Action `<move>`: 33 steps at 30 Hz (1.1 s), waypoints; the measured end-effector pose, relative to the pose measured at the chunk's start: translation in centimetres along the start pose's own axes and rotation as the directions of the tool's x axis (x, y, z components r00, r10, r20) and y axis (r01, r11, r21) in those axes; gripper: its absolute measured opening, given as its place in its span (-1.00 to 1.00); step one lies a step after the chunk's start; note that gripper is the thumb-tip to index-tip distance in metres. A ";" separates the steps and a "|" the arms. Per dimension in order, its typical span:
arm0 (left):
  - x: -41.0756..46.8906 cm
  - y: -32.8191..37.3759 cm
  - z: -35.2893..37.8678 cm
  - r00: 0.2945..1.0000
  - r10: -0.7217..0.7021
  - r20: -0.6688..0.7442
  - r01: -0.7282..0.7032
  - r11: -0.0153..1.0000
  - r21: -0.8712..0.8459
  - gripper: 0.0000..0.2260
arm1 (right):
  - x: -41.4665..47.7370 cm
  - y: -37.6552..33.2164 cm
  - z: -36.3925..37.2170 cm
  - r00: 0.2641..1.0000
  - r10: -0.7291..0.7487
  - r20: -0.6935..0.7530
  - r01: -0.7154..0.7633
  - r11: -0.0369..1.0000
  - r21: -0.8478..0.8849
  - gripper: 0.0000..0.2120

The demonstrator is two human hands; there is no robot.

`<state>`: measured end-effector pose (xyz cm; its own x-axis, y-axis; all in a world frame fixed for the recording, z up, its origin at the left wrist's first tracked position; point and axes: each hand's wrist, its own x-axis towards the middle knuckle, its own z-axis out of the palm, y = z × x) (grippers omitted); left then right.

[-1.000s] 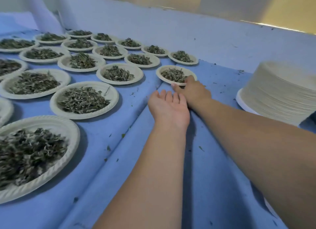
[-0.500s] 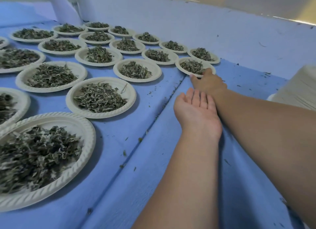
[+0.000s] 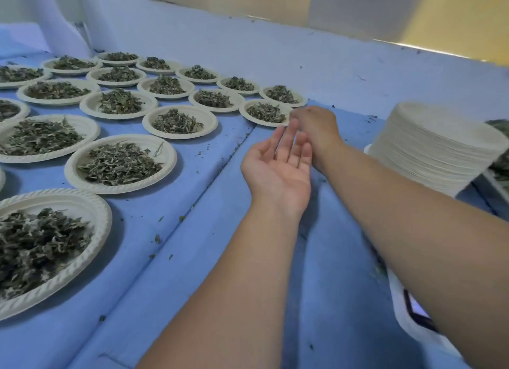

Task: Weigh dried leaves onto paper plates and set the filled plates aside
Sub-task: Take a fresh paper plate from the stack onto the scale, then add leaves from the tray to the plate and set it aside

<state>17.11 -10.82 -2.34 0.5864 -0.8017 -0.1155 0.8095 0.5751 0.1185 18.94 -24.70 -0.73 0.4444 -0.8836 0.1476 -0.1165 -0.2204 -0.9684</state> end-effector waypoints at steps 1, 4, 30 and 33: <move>-0.3 -0.4 0.1 0.999 -0.010 0.034 0.009 0.999 0.048 -0.68 | -1.7 -1.0 -1.1 0.998 0.018 0.062 -0.022 0.998 0.065 -0.82; -0.8 -1.9 0.9 0.997 -0.029 0.071 0.010 0.969 0.248 -0.72 | -6.4 -3.2 -4.9 0.990 -0.045 0.136 0.027 0.991 0.129 -0.88; 0.3 -17.3 11.0 0.715 -0.390 0.581 -0.419 -0.903 -0.092 -0.73 | -18.7 6.6 -36.1 0.967 -0.223 -0.125 0.043 0.623 -0.781 -0.66; 0.2 -17.6 11.4 0.724 -0.429 0.541 -0.390 -0.901 -0.192 -0.73 | -18.9 6.7 -35.5 0.963 -0.242 -0.116 0.060 0.615 -0.786 -0.69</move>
<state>2.67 -22.97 6.82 0.0618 -0.9148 0.3991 -0.9523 -0.1738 -0.2509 -21.71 -24.15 -2.89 0.3533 -0.8456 0.4002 -0.7433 -0.5135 -0.4287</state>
